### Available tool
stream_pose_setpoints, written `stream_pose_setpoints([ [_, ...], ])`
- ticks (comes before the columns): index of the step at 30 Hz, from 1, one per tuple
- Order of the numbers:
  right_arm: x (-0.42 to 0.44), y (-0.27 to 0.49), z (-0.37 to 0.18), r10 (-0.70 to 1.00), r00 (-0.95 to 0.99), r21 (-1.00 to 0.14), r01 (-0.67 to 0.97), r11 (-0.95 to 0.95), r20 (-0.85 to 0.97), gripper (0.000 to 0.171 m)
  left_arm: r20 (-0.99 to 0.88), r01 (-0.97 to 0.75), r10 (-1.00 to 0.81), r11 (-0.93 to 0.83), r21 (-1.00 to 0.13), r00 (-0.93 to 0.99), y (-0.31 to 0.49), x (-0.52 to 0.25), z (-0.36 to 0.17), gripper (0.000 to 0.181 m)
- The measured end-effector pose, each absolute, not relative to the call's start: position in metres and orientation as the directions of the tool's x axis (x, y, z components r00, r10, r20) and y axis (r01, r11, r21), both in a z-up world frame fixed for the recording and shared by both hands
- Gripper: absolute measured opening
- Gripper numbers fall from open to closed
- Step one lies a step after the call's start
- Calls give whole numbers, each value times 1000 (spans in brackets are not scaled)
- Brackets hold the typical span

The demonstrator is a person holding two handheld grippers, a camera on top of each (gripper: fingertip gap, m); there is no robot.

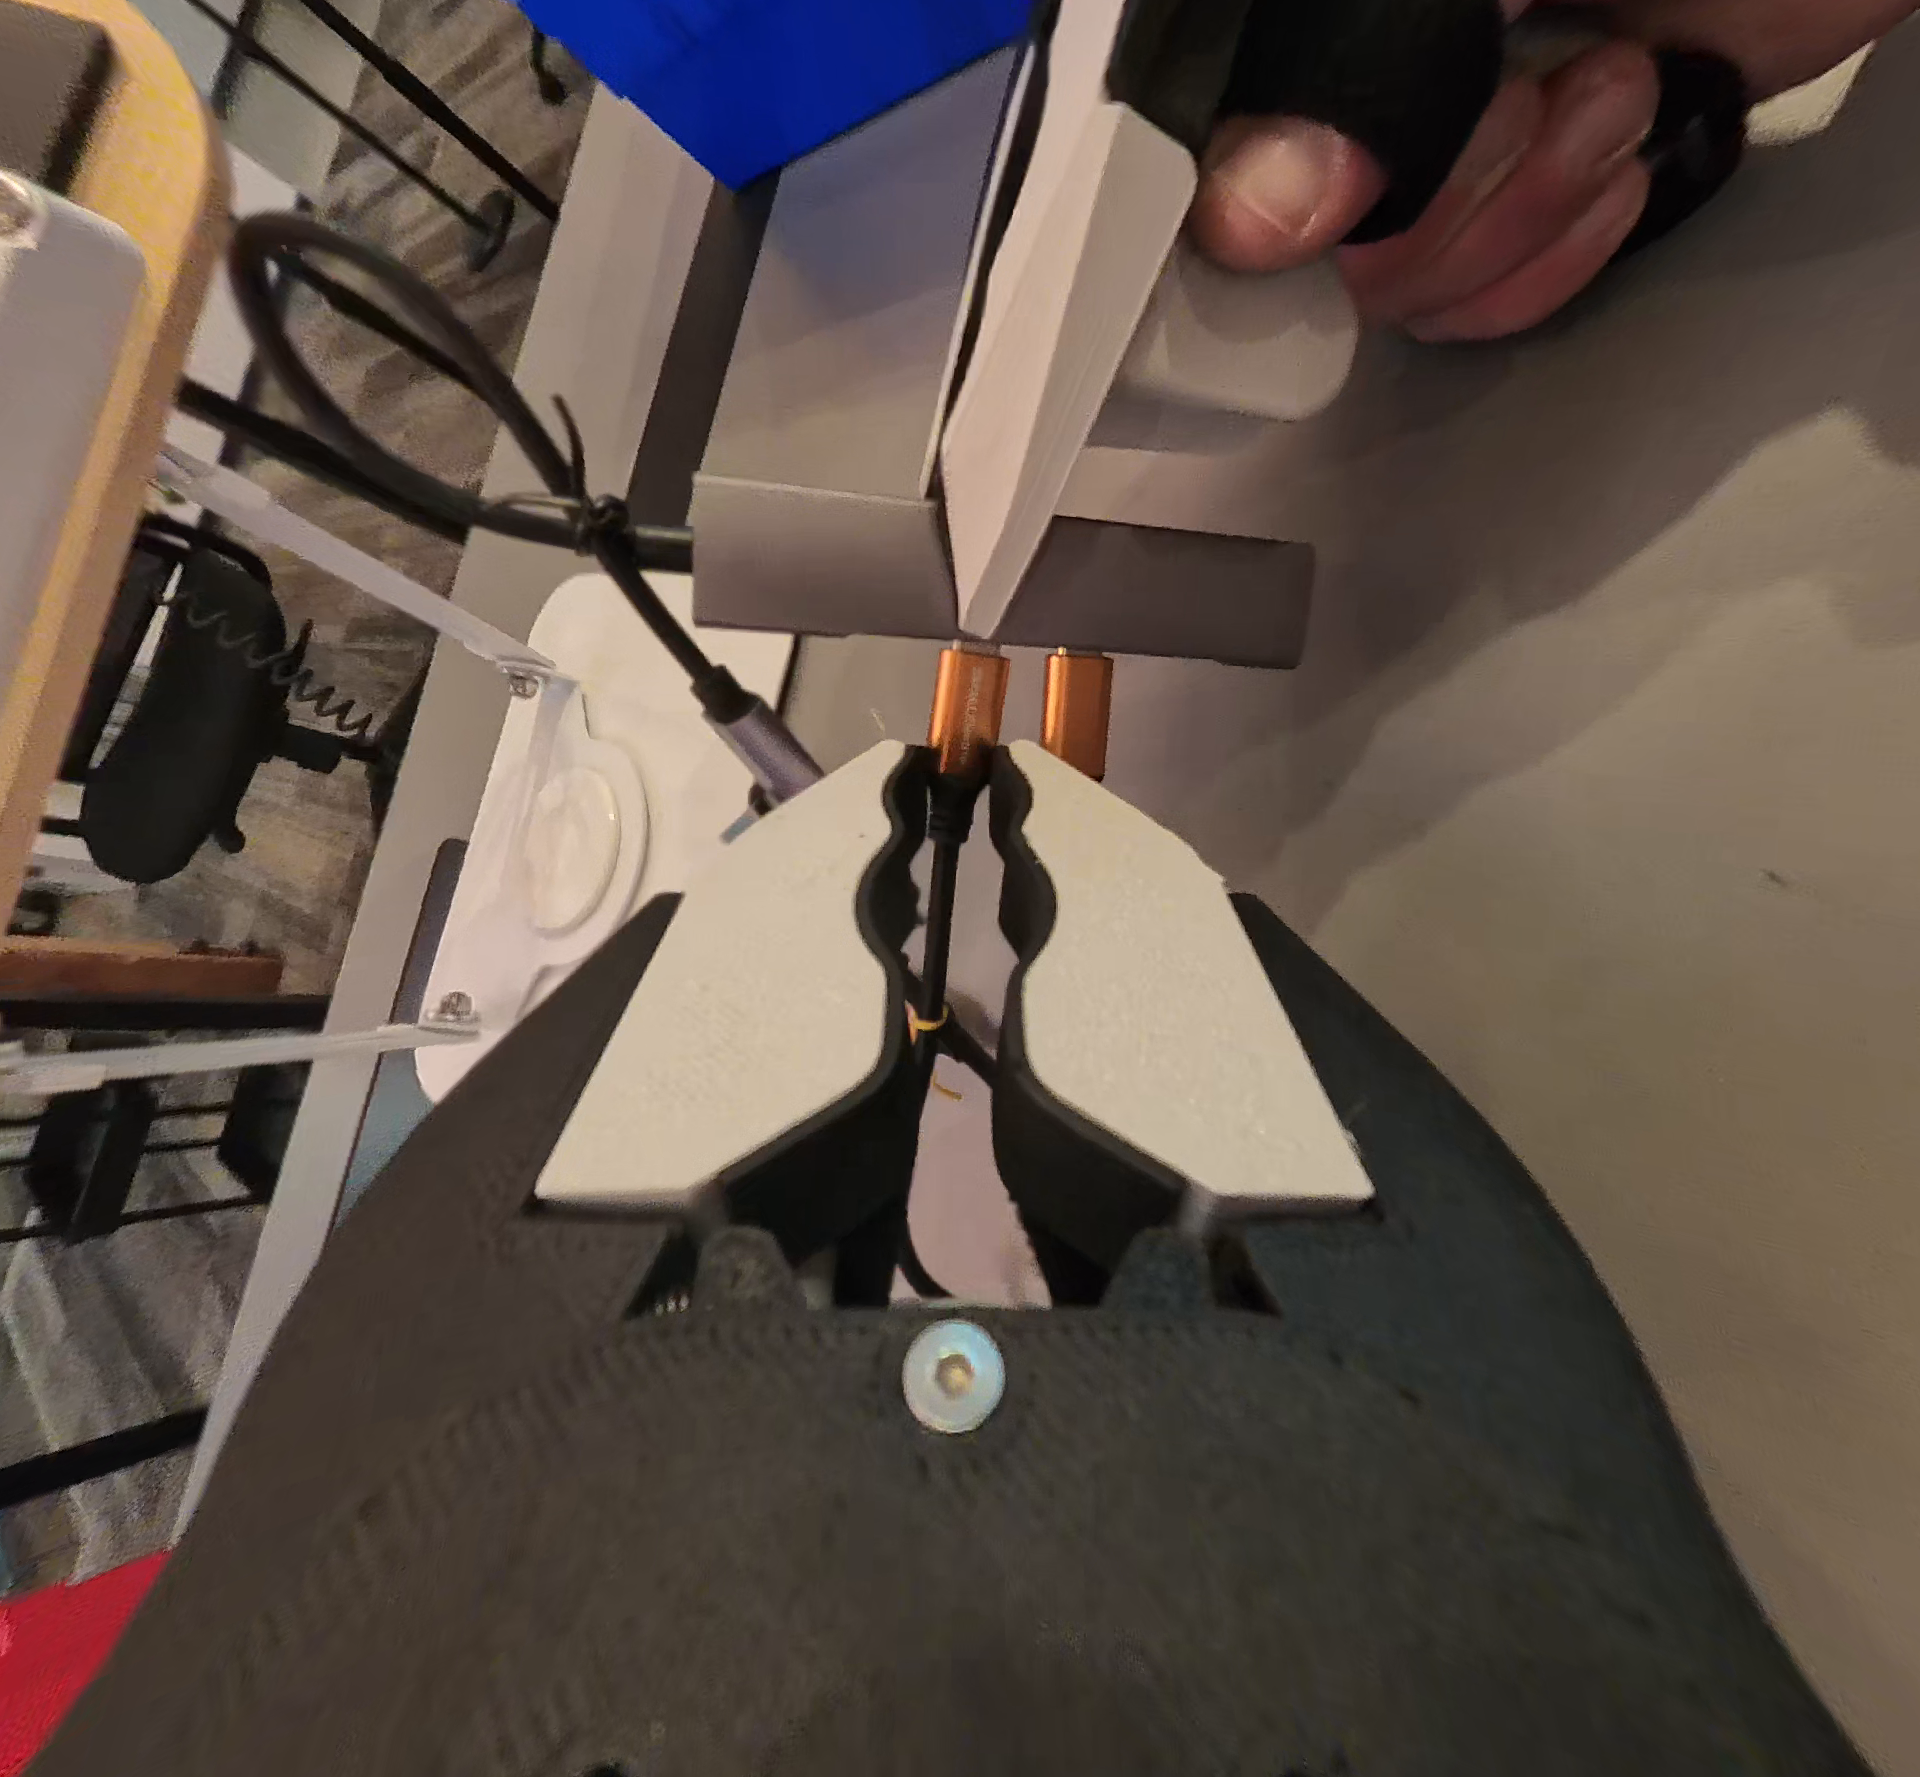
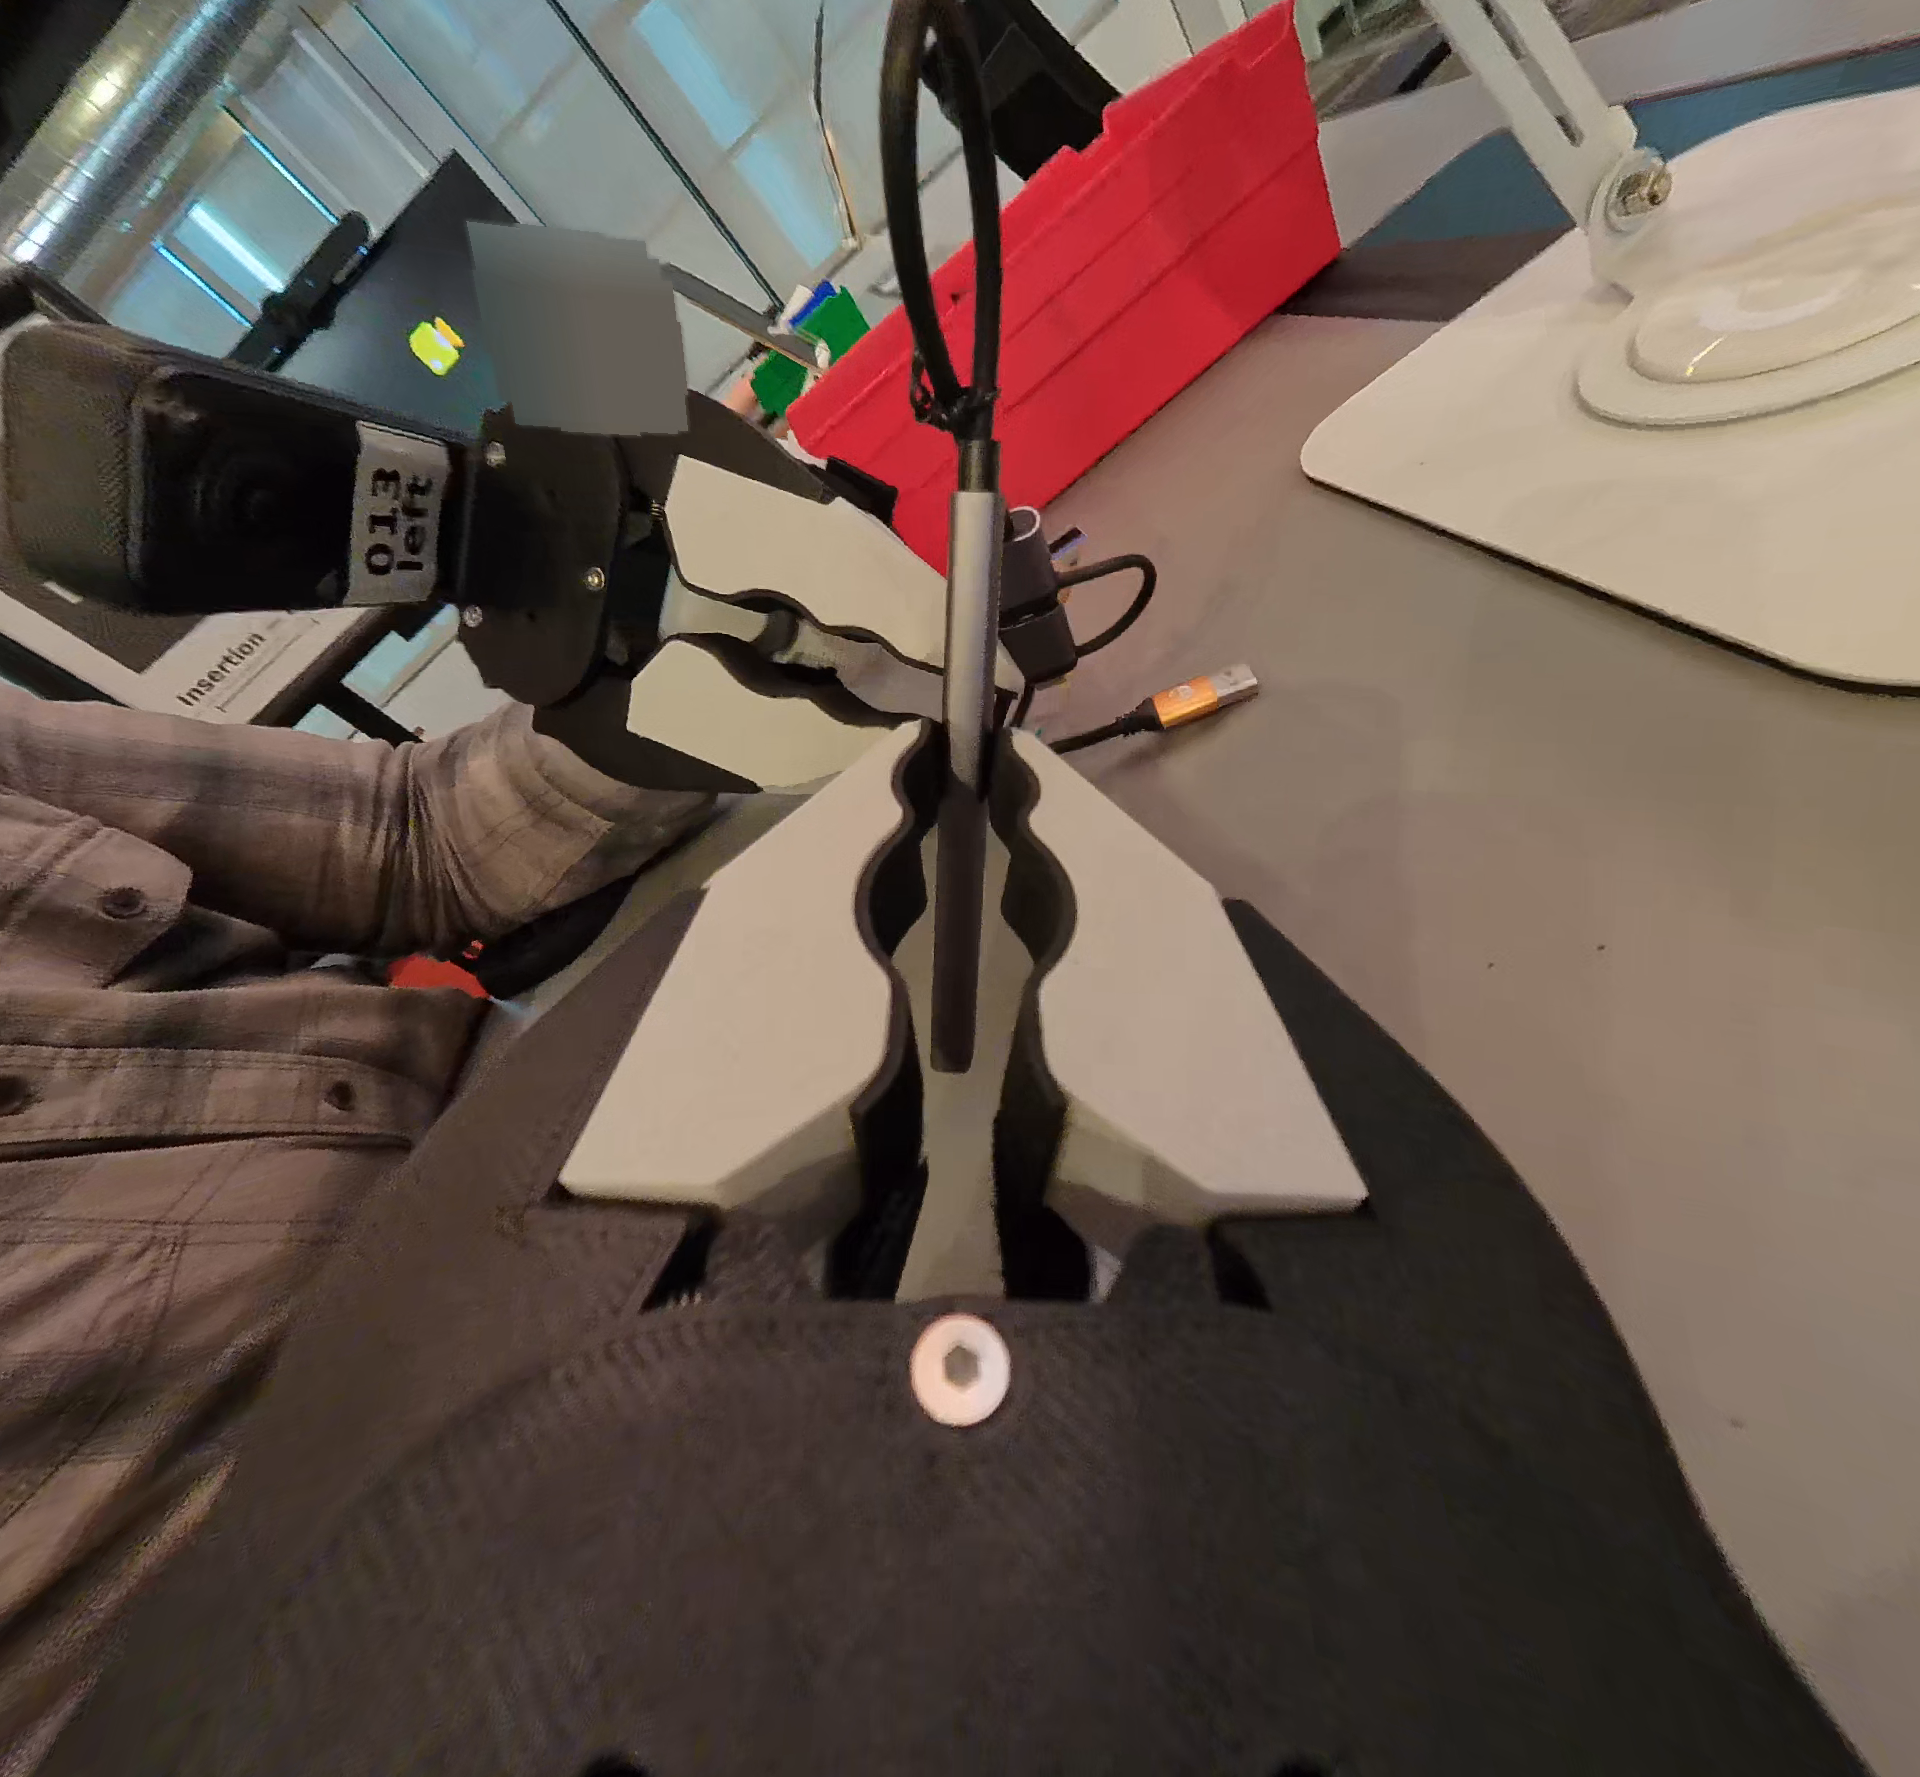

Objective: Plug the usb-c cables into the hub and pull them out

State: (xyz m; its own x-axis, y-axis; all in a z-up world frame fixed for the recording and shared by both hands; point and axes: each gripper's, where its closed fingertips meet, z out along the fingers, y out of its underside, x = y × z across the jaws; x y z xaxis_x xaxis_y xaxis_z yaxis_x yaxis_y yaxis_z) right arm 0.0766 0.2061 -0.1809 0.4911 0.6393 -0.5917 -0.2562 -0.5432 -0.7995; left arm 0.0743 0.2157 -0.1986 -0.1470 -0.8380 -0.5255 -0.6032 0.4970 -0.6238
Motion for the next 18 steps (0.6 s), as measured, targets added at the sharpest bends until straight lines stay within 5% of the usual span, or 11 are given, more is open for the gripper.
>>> stream_pose_setpoints([
  [11,76,195,-163,723,405,-829,-291,-477,-559,6,-142,-500,-961,247,-830,-238,202,56,-159,23],
  [18,75,189,-151,775,366,-853,-306,-422,-515,6,123,-599,-959,57,-799,-255,211,37,-169,38],
])
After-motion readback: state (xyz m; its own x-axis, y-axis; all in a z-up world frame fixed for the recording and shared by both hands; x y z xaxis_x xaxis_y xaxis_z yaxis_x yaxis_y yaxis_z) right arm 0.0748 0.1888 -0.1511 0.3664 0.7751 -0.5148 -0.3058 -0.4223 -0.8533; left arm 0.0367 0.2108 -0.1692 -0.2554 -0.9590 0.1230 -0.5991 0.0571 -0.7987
